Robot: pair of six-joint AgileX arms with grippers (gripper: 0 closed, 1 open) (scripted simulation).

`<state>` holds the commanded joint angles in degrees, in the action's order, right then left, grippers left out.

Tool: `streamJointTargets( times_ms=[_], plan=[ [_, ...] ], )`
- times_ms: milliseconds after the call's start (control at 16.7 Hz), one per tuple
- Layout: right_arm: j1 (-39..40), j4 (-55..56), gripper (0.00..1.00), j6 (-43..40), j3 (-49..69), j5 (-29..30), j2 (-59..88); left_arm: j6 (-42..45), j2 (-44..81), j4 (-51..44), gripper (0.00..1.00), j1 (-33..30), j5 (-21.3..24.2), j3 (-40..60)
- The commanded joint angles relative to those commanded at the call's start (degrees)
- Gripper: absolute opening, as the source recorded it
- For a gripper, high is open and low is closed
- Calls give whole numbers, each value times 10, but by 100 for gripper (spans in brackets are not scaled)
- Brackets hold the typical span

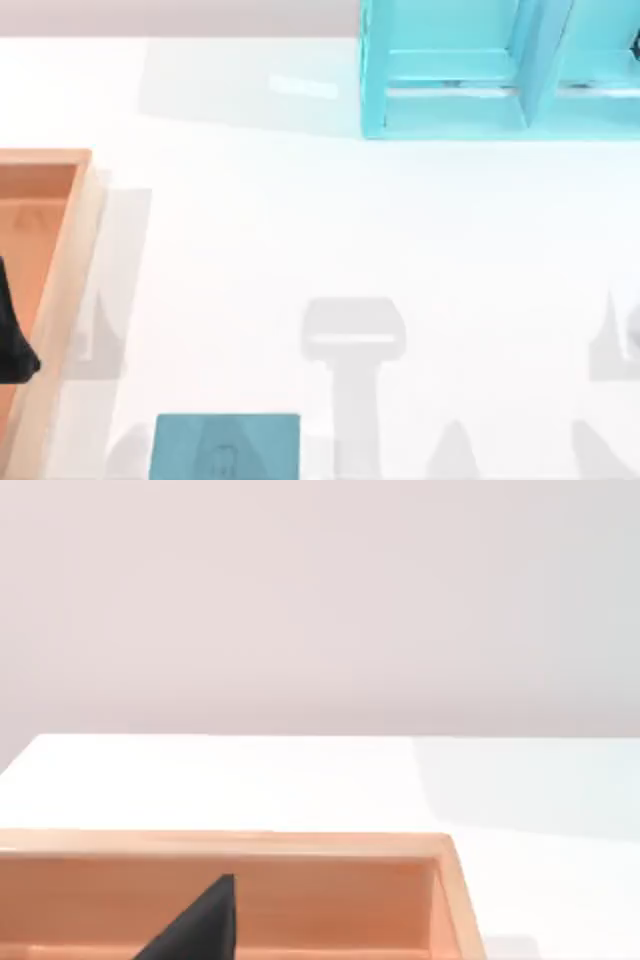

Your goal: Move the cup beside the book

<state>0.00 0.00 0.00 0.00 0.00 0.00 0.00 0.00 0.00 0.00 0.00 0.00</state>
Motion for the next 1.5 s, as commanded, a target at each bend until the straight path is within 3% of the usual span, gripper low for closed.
streamJointTargets(
  times_ms=[240,480,1140,1500],
  plan=[
    [-3,-17,100,-19,19,1,18,0,0,0,100,0,0,0],
    [-15,-110,100,-129,122,3,127,0,0,0,100,0,0,0],
    [-53,-531,100,-729,550,1,722,0,0,0,100,0,0,0],
    [-66,-678,100,-932,715,0,914,0,0,0,100,0,0,0]
  ],
)
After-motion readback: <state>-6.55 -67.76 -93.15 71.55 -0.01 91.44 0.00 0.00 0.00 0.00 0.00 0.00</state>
